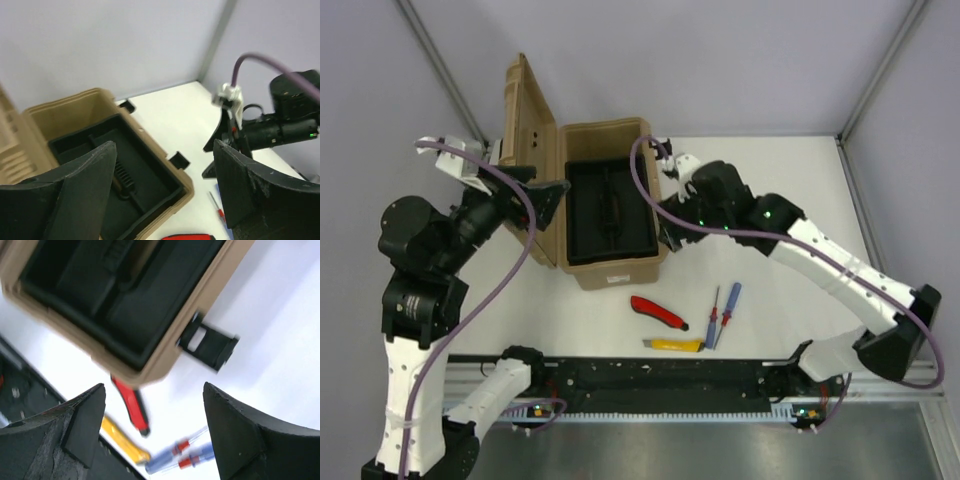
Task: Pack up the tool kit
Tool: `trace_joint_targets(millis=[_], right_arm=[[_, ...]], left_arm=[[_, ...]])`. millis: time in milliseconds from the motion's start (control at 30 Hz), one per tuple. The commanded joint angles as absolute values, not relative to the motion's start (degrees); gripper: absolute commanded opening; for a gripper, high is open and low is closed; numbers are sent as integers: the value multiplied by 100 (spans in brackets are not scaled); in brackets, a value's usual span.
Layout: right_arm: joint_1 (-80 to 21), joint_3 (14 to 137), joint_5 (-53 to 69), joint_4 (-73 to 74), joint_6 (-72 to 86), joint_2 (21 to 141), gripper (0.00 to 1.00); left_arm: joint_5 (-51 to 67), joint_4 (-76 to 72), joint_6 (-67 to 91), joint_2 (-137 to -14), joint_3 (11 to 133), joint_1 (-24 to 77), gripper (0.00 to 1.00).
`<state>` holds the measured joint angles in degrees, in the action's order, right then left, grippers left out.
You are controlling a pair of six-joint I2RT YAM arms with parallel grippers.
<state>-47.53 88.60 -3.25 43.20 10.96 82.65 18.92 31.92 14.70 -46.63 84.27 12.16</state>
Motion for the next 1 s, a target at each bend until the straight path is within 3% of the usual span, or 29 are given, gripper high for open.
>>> trace_joint_targets(millis=[0, 133, 300, 633, 967], right_arm=[[-4825, 7483, 772, 3737, 290, 7271, 77], [-4992, 6146, 1247, 3043, 299, 6628, 77], [-5537, 4933, 923, 1900, 684, 6679, 78], [-5915, 4263, 536, 212, 1037, 7777, 76], [-6056, 3981, 62, -755, 668, 8604, 73]], left_arm=[[3672, 2119, 1783, -5000, 8332, 1248, 82], [3955, 1925, 1986, -5229, 8314, 1379, 82], [3482, 2038, 2197, -5466, 8332, 1783, 82], [1267, 3094, 2425, -5696, 8491, 2839, 80], [1257, 3331, 2171, -5616, 8508, 2980, 79]])
